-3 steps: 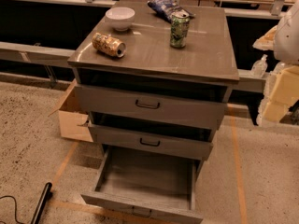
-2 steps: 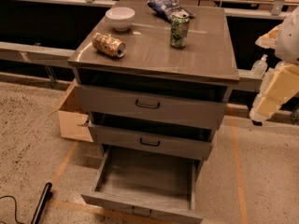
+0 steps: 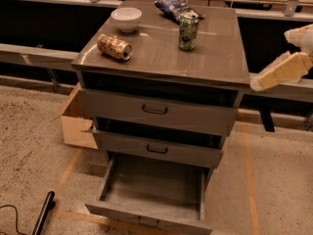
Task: Place green can into bottom drawer
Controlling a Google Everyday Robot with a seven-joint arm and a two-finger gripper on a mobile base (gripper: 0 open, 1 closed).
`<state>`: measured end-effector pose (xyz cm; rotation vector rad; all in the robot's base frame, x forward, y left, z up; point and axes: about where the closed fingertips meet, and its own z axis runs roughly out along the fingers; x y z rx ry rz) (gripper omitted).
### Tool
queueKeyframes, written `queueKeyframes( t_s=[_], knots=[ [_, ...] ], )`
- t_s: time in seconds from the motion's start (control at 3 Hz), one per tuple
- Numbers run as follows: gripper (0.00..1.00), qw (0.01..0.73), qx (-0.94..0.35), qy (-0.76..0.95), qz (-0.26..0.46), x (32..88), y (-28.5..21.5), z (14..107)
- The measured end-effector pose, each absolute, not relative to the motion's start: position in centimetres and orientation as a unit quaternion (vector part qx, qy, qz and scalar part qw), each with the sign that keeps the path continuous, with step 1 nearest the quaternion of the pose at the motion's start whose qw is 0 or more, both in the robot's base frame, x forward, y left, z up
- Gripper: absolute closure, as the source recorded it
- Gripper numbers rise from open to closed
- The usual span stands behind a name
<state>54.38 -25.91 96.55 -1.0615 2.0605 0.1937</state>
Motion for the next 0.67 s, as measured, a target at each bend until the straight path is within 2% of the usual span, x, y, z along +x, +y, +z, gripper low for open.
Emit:
queueKeyframes(
  t_s=[0.33, 0.67],
  knots=[
    [0.00, 0.501, -0.353, 0.779, 0.130, 60.9, -26.0, 98.0],
    [0.00, 0.559, -0.312, 0.754, 0.143, 67.2, -26.0, 99.5]
  ],
)
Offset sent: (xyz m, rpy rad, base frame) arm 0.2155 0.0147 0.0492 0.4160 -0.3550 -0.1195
